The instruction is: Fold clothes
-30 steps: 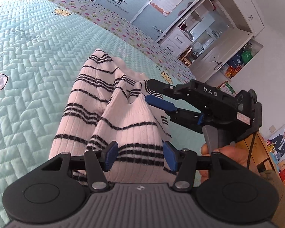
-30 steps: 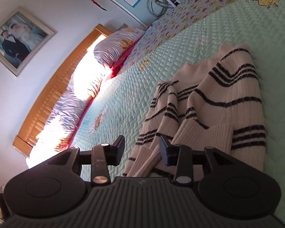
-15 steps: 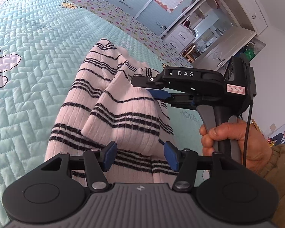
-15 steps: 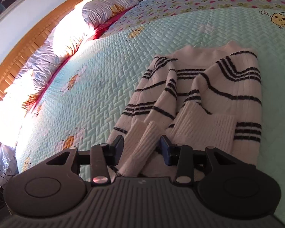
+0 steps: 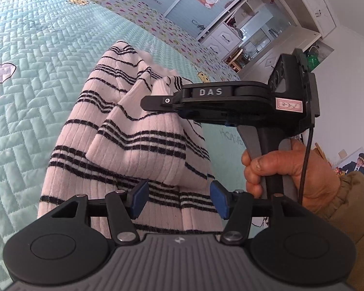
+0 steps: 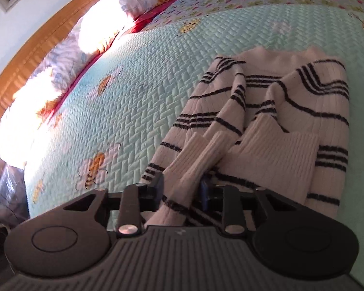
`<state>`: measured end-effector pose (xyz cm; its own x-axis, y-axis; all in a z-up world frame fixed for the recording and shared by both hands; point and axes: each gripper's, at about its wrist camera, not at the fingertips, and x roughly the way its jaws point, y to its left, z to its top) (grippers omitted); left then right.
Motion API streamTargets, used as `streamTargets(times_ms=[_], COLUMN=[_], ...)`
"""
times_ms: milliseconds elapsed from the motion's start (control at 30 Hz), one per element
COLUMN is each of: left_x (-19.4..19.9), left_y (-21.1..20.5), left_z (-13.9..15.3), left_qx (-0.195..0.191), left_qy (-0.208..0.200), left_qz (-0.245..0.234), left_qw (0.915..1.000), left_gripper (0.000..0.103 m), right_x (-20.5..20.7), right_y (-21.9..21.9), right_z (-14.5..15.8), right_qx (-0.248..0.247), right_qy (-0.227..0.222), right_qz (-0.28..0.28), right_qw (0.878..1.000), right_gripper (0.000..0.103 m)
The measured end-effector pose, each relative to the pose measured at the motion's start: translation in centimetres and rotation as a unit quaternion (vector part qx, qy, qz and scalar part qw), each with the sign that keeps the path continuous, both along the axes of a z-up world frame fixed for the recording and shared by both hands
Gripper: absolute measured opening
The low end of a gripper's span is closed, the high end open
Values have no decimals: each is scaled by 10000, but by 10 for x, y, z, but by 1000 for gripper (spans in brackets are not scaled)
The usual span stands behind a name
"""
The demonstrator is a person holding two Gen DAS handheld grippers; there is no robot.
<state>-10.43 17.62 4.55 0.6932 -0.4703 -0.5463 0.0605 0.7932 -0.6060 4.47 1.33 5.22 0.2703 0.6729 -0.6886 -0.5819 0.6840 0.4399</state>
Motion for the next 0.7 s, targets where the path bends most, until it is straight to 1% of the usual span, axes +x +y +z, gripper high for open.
streamTargets(times_ms=[67, 133, 167, 233, 367, 433, 467, 533, 600, 633, 700], left_x=[-4, -5, -5, -4, -3, -2, -2, 1, 9, 14, 28], left_y=[-6, -9, -11, -12, -16, -17, -18, -19, -21, -23, -28], left_z=[0, -4, -6, -12, -19, -19, -16, -9, 2, 8, 16], left_qx=[183, 332, 389, 449, 583, 664, 716, 861, 1088, 1217, 1471], left_qy=[-34, 10, 66, 180, 258, 226, 171, -24, -362, -537, -764], left_qz=[-99, -165, -185, -205, -224, -187, -119, -8, 55, 68, 71], left_qw=[9998, 9993, 9990, 9986, 9977, 9974, 9972, 9963, 9934, 9911, 9861], left_gripper=[58, 59, 59, 59, 59, 59, 59, 59, 59, 60, 60], right_x=[-13, -32, -40, -52, -65, -62, -59, -44, -15, 3, 31], right_y=[2, -1, -1, 0, -2, -2, -4, -22, -50, -66, -90], right_z=[8, 23, 27, 29, 24, 25, 26, 31, 27, 19, -9], right_qx=[343, 916, 998, 995, 997, 1117, 1221, 1745, 2252, 2543, 2771], right_qy=[-299, -631, -722, -791, -741, -770, -817, -915, -971, -849, -348], right_qz=[341, 951, 1171, 1489, 1937, 1964, 1908, 1476, 473, -151, -1146], right_qw=[9984, 9892, 9854, 9807, 9732, 9711, 9706, 9692, 9683, 9633, 9533], right_gripper=[10, 10, 10, 10, 10, 10, 10, 10, 10, 10, 10])
